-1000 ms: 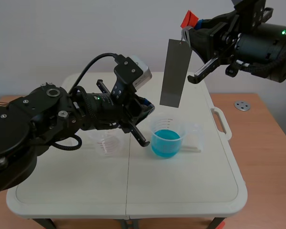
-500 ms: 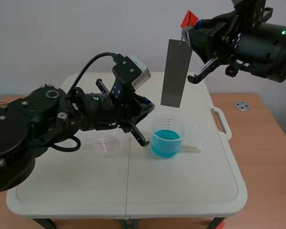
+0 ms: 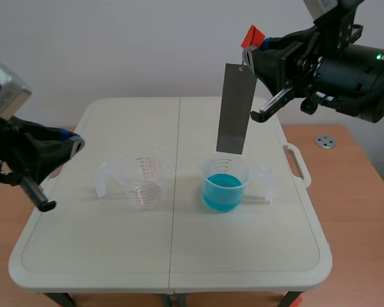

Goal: Hold the metal plate by the orange handle, dip it into the blue solution, take it out and point at it, then put the plate back in the beaker on the left.
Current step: 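Lower the plate into the blue solution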

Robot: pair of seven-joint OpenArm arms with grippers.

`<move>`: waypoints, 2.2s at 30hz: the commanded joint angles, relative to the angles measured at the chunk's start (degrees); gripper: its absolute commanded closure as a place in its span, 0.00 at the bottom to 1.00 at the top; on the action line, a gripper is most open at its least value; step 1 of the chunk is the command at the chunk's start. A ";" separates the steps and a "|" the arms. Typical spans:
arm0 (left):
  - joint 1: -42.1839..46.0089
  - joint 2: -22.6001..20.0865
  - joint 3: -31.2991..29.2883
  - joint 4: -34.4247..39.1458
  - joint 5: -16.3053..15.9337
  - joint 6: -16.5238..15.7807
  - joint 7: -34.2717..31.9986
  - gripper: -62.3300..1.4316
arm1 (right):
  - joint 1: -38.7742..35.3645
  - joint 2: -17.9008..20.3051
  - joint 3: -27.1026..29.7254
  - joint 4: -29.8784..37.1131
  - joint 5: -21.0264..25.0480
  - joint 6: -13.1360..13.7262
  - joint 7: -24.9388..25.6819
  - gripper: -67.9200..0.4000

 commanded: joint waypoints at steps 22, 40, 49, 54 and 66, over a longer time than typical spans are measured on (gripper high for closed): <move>51.91 3.76 -25.81 -0.31 -2.54 -0.07 -7.91 0.95 | -0.90 -0.15 -1.07 -3.82 1.01 0.39 4.46 0.97; 57.35 9.51 -22.58 -9.35 5.11 -0.31 -22.77 0.95 | -0.87 -0.17 -3.76 -12.31 -0.72 0.39 9.01 0.98; 57.00 9.51 -18.75 -14.36 9.38 -0.31 -27.08 0.95 | -0.85 -0.17 -3.76 -16.96 -0.76 0.39 10.84 0.98; 56.00 9.51 -17.70 -16.20 9.44 -0.35 -27.04 0.95 | -0.35 -0.15 -3.76 -20.35 -0.92 0.39 11.30 0.98; 54.16 9.49 -17.64 -18.36 9.40 -0.79 -25.53 0.95 | -0.39 -0.17 -3.76 -24.00 -2.43 0.39 11.21 0.98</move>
